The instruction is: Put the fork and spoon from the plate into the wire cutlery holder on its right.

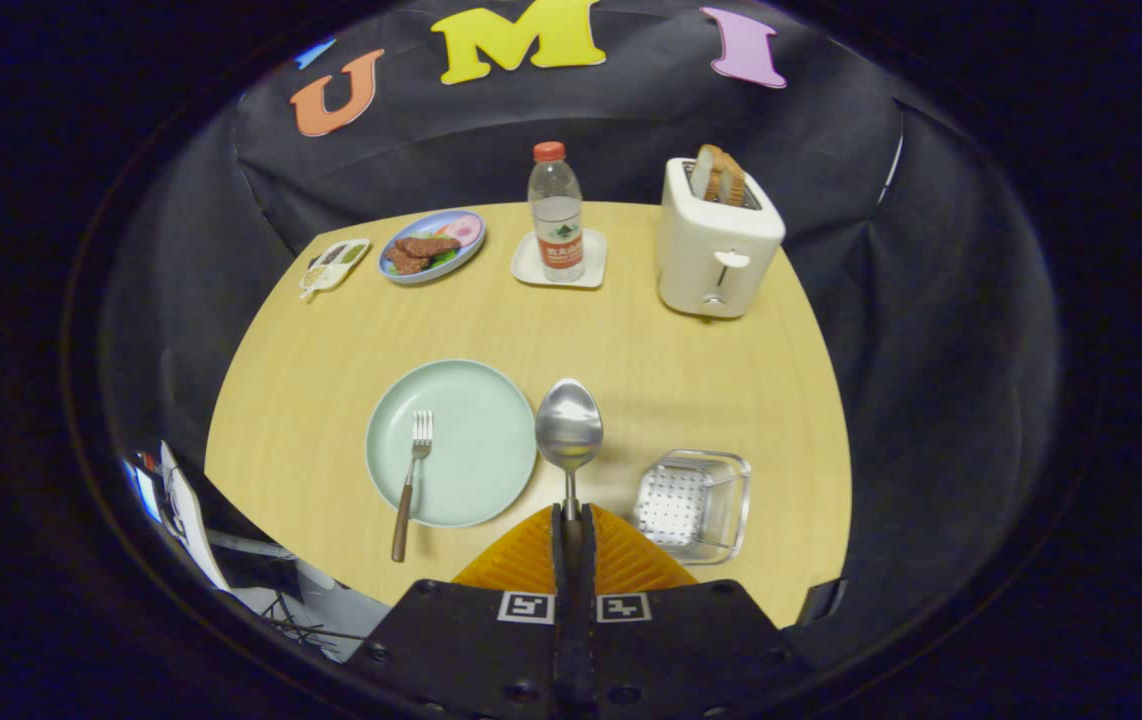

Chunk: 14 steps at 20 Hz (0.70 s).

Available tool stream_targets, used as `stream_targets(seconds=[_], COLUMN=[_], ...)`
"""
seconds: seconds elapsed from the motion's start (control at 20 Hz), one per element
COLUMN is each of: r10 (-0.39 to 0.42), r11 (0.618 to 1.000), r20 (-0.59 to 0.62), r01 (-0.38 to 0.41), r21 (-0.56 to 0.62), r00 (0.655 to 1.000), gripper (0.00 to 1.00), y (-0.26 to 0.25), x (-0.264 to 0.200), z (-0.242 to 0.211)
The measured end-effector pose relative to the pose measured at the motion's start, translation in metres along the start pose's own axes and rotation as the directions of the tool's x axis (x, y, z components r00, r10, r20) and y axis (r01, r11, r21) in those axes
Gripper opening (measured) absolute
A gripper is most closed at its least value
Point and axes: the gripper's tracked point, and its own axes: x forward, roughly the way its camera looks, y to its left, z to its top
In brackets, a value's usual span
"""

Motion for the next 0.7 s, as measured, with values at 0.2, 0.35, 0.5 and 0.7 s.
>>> stream_targets(seconds=[0.2, 0.35, 0.5, 0.7], r10=[-0.045, -0.038, 0.009, 0.039], r11=[0.998, 0.996, 0.993, 0.989], r20=[-0.088, -0.168, -0.238, -0.297], r01=[0.048, 0.052, 0.020, 0.004], r21=[0.033, 0.074, 0.116, 0.145], r00=[0.995, 0.985, 0.971, 0.954], gripper=[0.01, 0.00, 0.01, 0.01], y=[-0.054, -0.073, -0.074, -0.076], x=[-0.016, -0.015, -0.006, 0.003], z=[-0.011, -0.024, -0.038, -0.048])
